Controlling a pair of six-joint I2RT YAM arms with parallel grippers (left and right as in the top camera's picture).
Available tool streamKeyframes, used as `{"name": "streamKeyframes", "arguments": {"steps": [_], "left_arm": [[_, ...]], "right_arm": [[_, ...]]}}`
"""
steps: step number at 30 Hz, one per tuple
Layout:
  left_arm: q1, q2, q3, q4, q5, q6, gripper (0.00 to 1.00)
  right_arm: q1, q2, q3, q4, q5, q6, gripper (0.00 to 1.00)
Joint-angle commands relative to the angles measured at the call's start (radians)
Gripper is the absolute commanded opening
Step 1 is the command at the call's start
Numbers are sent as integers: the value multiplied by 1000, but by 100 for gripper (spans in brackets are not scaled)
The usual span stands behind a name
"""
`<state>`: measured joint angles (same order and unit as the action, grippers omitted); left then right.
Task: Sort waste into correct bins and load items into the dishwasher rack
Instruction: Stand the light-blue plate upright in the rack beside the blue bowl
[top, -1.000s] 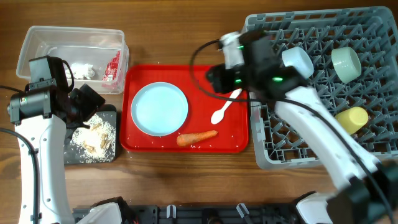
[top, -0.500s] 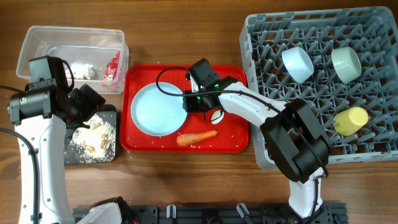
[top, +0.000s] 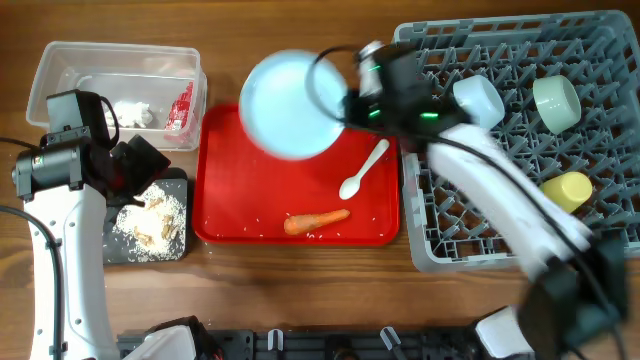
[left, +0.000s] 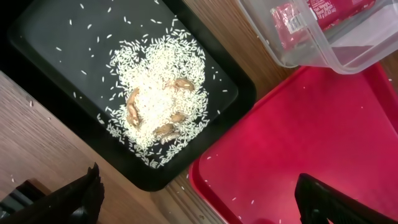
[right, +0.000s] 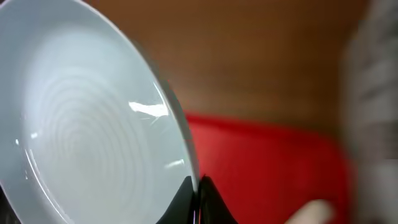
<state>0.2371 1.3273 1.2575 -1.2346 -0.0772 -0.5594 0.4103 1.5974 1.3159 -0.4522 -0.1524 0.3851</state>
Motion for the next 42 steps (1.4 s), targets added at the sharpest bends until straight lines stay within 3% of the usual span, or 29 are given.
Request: {"name": "streamKeyframes", "arguments": {"steps": [1,7,9,23,37,42], "left_arm": [[5,-5,3,-1,9,-6,100],[5,-5,3,-1,9,-6,100],[5,-5,3,-1,9,-6,100],[5,-5,3,-5,9,-6,100],[5,-5,3,-5,9,-6,100],[5,-5,3,-4,9,-6,100]], "right_arm": [[-91,-203,9,-55,360,-212,4],[-207,-278,8,-95,1285,-252,4],[-235,-259,8,-78,1421,-257,4],[-373,50,0,-146,1442,-225,4],[-378,116,-3,-178,1300,-195,4],[-378,116,-2,-140,1453,-206,4]]}}
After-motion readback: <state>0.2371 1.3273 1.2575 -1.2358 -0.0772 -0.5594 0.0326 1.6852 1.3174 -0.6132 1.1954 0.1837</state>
